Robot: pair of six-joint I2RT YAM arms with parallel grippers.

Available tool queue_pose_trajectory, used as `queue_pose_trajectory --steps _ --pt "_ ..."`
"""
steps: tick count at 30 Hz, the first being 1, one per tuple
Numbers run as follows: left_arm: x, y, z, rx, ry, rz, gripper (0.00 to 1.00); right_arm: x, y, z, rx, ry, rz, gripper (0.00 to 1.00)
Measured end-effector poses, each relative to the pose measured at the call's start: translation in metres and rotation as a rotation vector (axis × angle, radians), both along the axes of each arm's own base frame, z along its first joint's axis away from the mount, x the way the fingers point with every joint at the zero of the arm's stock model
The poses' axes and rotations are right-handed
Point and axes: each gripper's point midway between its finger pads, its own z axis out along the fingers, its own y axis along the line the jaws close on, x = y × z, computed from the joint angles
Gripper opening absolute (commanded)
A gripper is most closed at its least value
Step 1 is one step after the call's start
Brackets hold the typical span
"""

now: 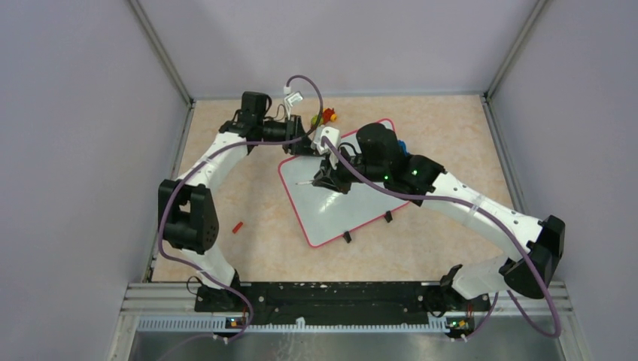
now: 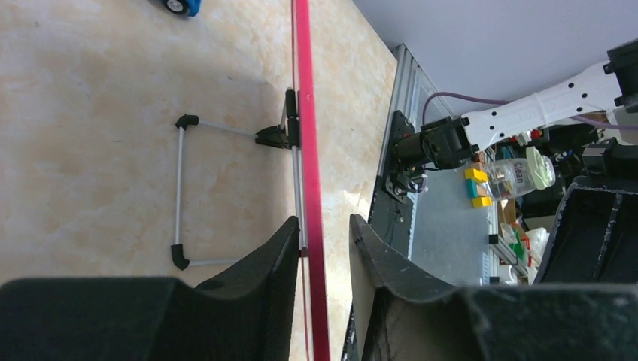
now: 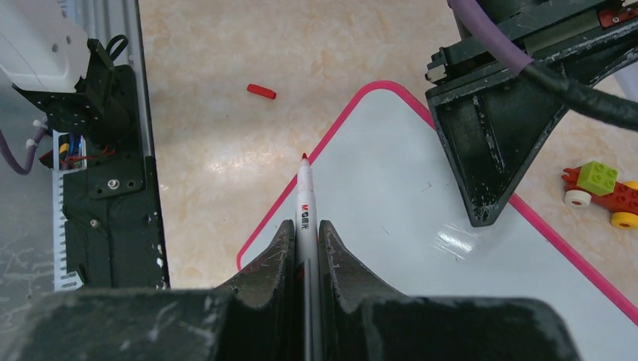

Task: Write a sentence on the whiteboard
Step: Adjust the whiteboard on the whiteboard stand.

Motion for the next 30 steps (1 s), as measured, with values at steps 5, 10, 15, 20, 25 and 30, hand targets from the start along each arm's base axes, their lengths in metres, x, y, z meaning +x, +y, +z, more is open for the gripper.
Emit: queue_pose_trajectory --steps 5,10,15,20,25,30 --pt "-0.01 -0.012 -0.002 0.004 -0.001 -0.04 0.27 0.0 0.0 0.0 -0.002 -0.002 0.003 0.0" --pt "-0.016 -0.018 -0.006 0.005 0.012 -0.058 0.2 -0.001 0.0 0.0 -0.001 -0.001 0.006 0.0" --pt "-0.015 -0.018 -0.009 -0.001 0.004 -0.055 0.17 -0.001 0.0 0.0 -0.001 -0.001 0.006 0.0" --pt "-0.014 -0.019 -0.01 -0.006 -0.004 -0.054 0.14 -0.001 0.0 0.0 -0.001 0.0 0.009 0.0" --pt "-0.015 -0.022 -0.01 -0.008 -0.012 -0.063 0.13 -0.001 0.0 0.0 -0.001 0.0 0.01 0.0" --pt "-0.017 -0.026 -0.01 -0.008 -0.027 -0.075 0.19 -0.003 0.001 0.0 0.001 0.002 0.016 0.0"
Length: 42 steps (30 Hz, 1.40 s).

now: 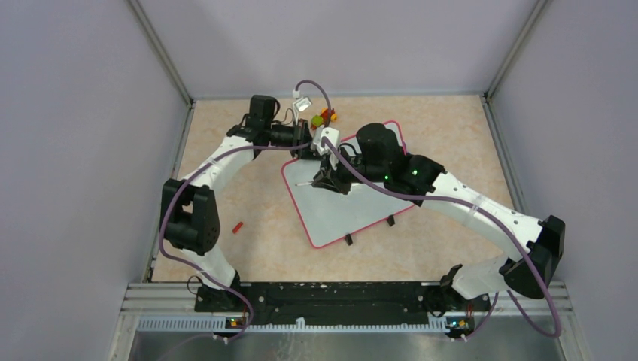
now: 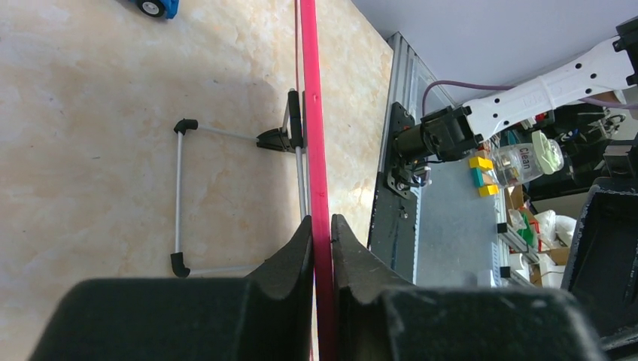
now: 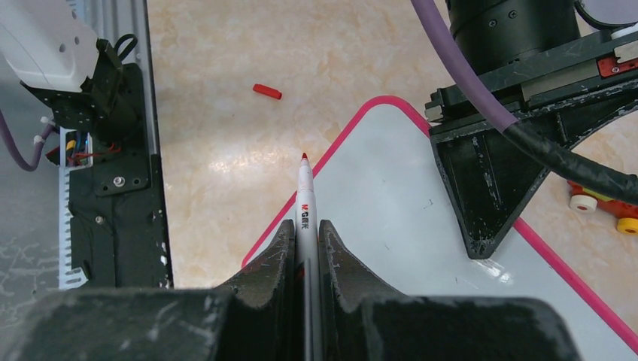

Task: Write a sentence on the whiteboard
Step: Adjust the whiteboard on the whiteboard stand, then hold the whiteboard on the whiteboard stand.

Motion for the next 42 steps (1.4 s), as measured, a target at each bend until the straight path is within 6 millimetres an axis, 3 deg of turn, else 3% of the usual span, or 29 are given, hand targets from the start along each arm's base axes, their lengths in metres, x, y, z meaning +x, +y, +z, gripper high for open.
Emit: queue_pose_trajectory --steps 4,9,12,17,19,26,33,36,42 --pt "-0.002 -0.002 0.0 -0.001 -0.008 -0.012 0.45 -0.001 0.0 -0.001 -0.001 0.003 0.005 0.0" --pt "-0.003 -0.002 0.007 0.029 -0.021 -0.021 0.58 -0.002 -0.003 -0.004 -0.019 0.004 0.005 0.0" --pt "0.009 0.013 0.018 0.024 -0.026 0.018 0.58 -0.002 -0.01 -0.001 -0.027 -0.008 -0.013 0.0" --pt "0.033 0.063 0.026 0.022 -0.025 0.143 0.61 0.005 -0.023 0.016 0.003 -0.044 -0.063 0.0" --pt "0.029 0.076 0.031 0.026 -0.046 0.17 0.62 0.009 -0.024 0.019 0.011 -0.053 -0.079 0.0" --pt "-0.005 0.073 0.046 0.022 -0.111 0.144 0.54 0.026 -0.016 0.006 -0.013 -0.05 -0.124 0.0" --pt "-0.004 0.075 0.037 0.041 -0.103 0.159 0.5 0.036 -0.004 -0.017 -0.076 -0.039 -0.156 0.0" --pt "-0.002 0.076 0.035 0.051 -0.102 0.17 0.5 0.038 -0.002 -0.017 -0.078 -0.044 -0.165 0.0" --pt "0.004 0.078 0.028 0.074 -0.093 0.192 0.4 0.044 0.002 -0.008 -0.061 -0.06 -0.176 0.0"
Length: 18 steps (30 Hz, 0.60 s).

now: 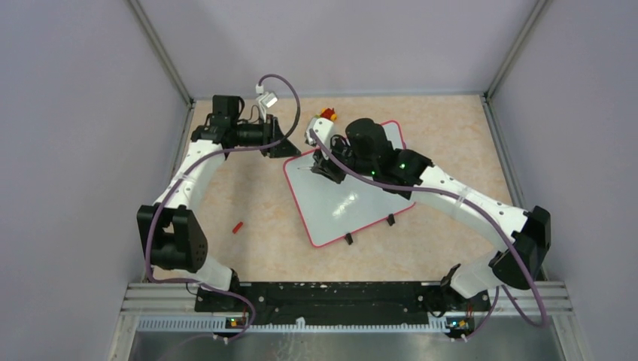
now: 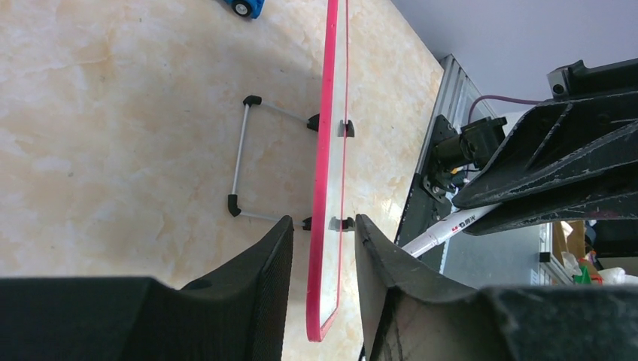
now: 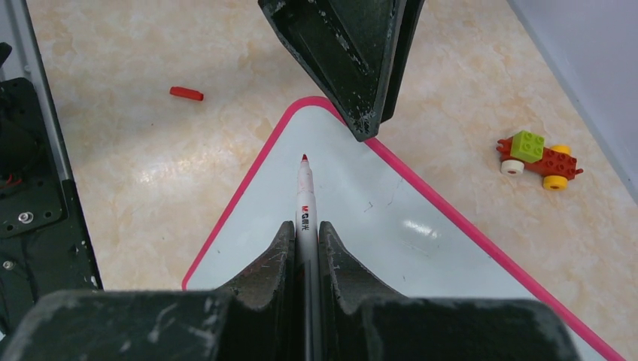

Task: Write a sentence on the whiteboard
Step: Hold the whiteboard on the whiteboard stand.

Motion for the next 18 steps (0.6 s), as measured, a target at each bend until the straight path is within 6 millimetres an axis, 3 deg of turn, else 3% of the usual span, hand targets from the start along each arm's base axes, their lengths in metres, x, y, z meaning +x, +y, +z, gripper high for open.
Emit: queue_pose_trajectory --steps 18 --pt "0.0019 0.0 -0.0089 0.003 0.018 -0.005 0.19 -0.0005 0.0083 -0.0032 0.014 0.026 0.016 0.0"
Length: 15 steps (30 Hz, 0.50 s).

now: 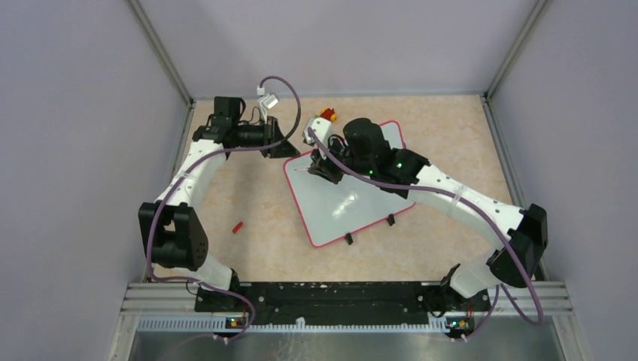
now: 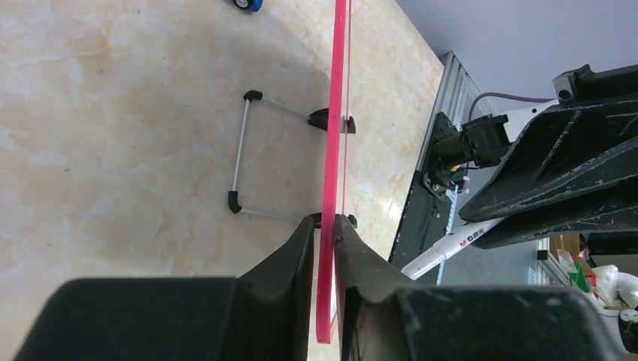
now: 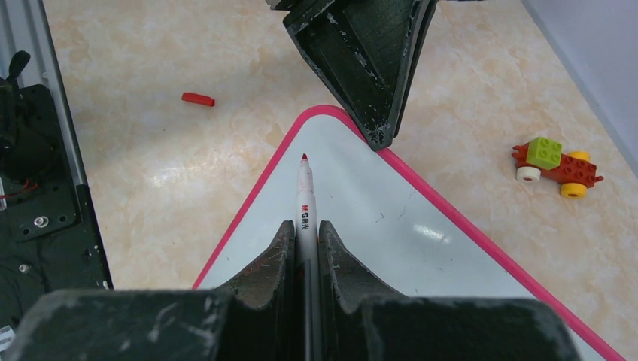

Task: Write a sentence on the whiteboard
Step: Hold the whiteboard on the whiteboard stand.

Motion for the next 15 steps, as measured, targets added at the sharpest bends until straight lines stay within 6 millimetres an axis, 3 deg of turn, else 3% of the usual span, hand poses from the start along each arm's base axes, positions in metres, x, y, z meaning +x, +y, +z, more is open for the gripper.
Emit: queue_pose_trajectory --steps 9,15 --pt "0.0 0.0 -0.001 0.0 0.003 0.0 0.17 0.0 0.001 0.001 0.007 0.002 -0.002 0.0" --pt "0.0 0.0 -0.001 0.0 0.003 0.0 0.13 0.003 0.004 -0.009 -0.012 0.017 -0.002 0.0"
